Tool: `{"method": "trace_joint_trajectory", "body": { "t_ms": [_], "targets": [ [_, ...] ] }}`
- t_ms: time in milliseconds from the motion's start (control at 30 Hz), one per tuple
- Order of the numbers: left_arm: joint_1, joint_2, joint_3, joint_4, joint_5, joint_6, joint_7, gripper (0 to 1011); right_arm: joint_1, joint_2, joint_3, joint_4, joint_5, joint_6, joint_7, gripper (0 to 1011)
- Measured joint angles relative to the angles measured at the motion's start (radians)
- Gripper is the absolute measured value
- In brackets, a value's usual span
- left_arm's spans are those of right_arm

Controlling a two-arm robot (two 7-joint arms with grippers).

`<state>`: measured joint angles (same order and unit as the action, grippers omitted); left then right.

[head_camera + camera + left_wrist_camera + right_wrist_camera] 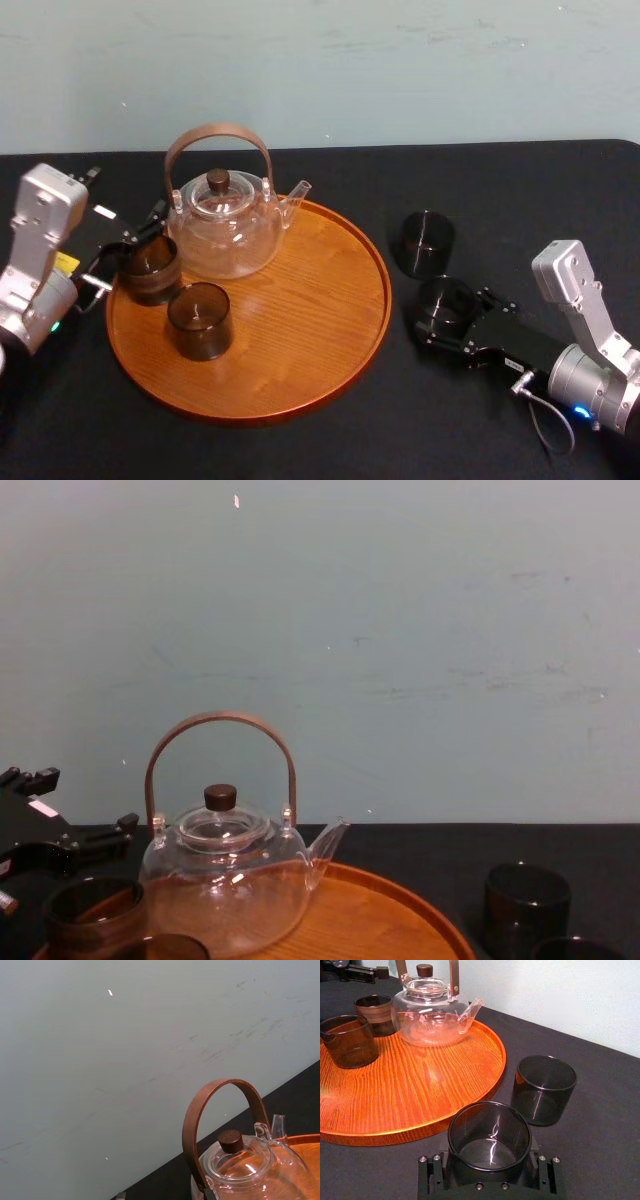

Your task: Pick up the glass from the table and place it on the tray.

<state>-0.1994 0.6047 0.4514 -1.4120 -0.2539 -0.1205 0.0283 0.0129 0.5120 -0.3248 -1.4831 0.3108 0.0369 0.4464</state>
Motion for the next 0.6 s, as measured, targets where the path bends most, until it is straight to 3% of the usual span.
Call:
{"method": "trace_joint_trajectory", "body": {
  "t_ms": [400,600],
  "targets": [
    [0.000,0.000,0.000,0.000,0.000,0.000,0.000,1001,-0.002,0.001,0.001,-0.002,0.001,-0.001,0.000,903],
    [0.000,0.000,0.000,0.000,0.000,0.000,0.000,1001,-0.019,0.007,0.009,-0.047,0.004,-0.016,0.002,902]
  ]
}}
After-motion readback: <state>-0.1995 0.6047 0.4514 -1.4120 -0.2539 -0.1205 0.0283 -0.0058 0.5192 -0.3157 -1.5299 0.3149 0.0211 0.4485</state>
